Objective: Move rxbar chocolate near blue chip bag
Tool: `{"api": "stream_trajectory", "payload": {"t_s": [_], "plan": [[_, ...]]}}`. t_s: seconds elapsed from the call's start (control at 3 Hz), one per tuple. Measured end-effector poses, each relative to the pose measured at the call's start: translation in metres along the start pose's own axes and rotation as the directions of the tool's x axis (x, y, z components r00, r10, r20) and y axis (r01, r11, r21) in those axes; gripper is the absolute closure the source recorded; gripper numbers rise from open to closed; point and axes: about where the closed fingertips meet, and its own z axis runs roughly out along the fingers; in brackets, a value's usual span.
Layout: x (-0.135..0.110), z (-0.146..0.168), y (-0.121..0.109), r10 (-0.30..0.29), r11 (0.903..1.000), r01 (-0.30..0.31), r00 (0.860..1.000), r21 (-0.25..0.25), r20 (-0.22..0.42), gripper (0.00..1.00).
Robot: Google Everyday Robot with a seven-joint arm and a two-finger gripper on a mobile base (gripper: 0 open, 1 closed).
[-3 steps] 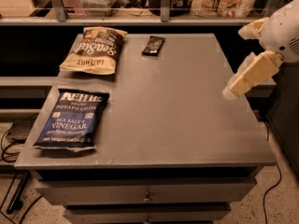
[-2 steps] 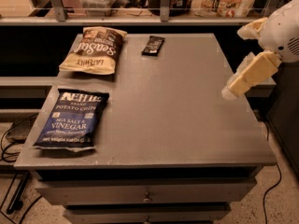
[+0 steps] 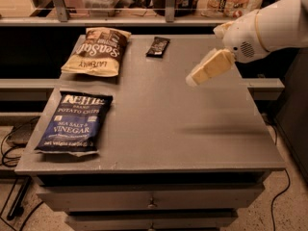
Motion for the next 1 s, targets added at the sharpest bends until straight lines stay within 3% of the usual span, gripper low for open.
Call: {"api": "stream_trajectory", "payload": {"t_s": [0.33,0.67,1.0], "plan": [[-0.011,0.039,-0.024,0.022,0.9997,-0.023,0.996,0.010,0.090,0.00],[-0.021,0.077,-0.051,0.059,0.9982,-0.057,0.982,-0.022,0.179,0.00],[-0.019,0.081,-0.059,0.069,0.9976,-0.066,0.979,-0.022,0.191,0.00]]}}
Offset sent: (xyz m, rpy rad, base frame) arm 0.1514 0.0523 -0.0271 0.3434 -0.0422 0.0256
